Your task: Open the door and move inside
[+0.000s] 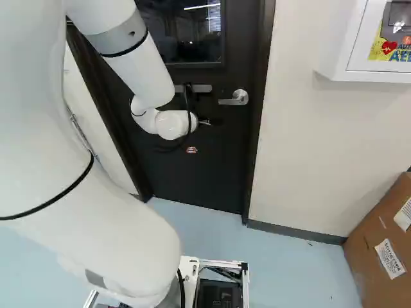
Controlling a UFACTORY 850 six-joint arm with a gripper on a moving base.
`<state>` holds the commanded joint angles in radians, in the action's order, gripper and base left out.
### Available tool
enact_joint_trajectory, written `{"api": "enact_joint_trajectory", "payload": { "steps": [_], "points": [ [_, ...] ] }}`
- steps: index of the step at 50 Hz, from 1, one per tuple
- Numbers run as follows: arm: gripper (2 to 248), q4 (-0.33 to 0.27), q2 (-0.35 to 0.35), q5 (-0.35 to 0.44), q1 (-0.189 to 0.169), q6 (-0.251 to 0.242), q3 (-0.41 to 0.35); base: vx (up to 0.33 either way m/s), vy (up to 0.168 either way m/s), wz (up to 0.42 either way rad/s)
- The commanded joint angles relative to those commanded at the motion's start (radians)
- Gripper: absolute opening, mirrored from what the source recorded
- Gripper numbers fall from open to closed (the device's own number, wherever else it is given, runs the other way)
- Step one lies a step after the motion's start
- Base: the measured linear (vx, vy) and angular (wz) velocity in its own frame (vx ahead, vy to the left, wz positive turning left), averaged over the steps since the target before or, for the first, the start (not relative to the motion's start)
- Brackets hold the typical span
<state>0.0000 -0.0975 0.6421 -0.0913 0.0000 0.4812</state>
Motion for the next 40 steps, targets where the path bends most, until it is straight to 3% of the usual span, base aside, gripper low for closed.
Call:
{"api": "enact_joint_trajectory", "payload": {
  "steps": [40],
  "points": [
    [247,0.000,-0.087,0.000,-0.001,0.000,0.012,0.000,0.000,0.000]
  ]
}}
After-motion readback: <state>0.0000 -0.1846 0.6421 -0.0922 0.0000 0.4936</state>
